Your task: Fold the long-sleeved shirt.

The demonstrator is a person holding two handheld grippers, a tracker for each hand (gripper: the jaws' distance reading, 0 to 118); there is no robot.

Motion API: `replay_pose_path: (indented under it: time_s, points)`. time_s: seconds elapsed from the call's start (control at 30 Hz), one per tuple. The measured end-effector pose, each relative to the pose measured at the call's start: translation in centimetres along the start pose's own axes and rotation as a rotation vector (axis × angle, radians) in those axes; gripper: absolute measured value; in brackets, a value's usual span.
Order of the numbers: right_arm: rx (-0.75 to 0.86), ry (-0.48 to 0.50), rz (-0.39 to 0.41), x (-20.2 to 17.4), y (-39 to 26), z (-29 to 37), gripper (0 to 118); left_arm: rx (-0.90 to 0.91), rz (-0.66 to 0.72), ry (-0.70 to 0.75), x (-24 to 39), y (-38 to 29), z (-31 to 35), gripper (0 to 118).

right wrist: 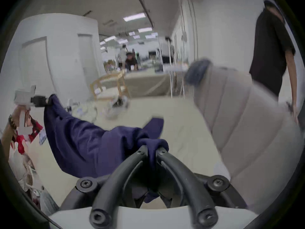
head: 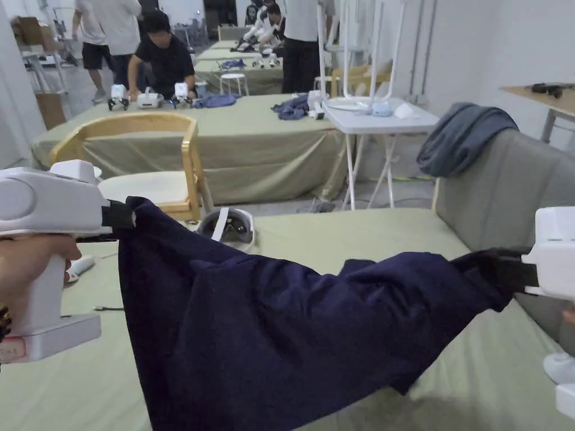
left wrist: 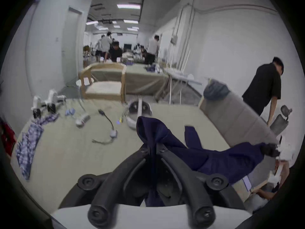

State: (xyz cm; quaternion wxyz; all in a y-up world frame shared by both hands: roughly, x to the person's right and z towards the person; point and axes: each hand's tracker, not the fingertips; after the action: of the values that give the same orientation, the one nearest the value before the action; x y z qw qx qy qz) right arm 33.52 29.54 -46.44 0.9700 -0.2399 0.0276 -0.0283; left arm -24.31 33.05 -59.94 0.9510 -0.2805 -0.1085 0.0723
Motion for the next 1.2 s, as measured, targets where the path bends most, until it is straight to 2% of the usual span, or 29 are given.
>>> replay_pose_path:
  time_s: [0.1,0.33,0.47,0.6,0.73,0.83,1.0,1.13,1.2]
  points:
    - [0.103,-0.023,0.01,-0.8,7.6,0.3,6,0.084,-0.023,0.054,-0.6,3.9,3.3,8]
    - [0.231,-0.09,0.025,-2.4,22.8,-1.2,6,0.253,0.048,0.083,-1.7,12.3,7.3,8]
    - [0.29,-0.137,0.01,-3.6,27.5,-0.7,6,0.296,0.08,0.082,-1.6,15.7,8.2,8]
    - [0.329,-0.137,-0.015,-4.0,29.1,-0.2,6,0.325,0.08,0.092,-0.7,17.1,8.8,8]
    - [0.34,-0.155,-0.022,-3.9,27.8,-0.6,6,0.336,0.081,0.081,-0.6,16.8,8.2,8]
    - [0.291,-0.15,-0.011,-3.2,24.8,-3.1,6,0.289,0.06,0.094,-0.4,14.4,6.5,8]
    - [0.127,-0.149,-0.02,-1.8,16.0,-9.4,6,0.144,0.085,0.101,-1.7,7.2,0.8,8]
    - [-0.006,-0.107,-0.085,-1.0,7.6,-13.2,6,0.022,0.102,0.102,-2.6,0.5,-3.5,8]
    - [-0.037,-0.107,-0.088,-1.0,4.3,-13.6,6,-0.022,0.133,0.097,-3.0,-2.6,-4.5,8]
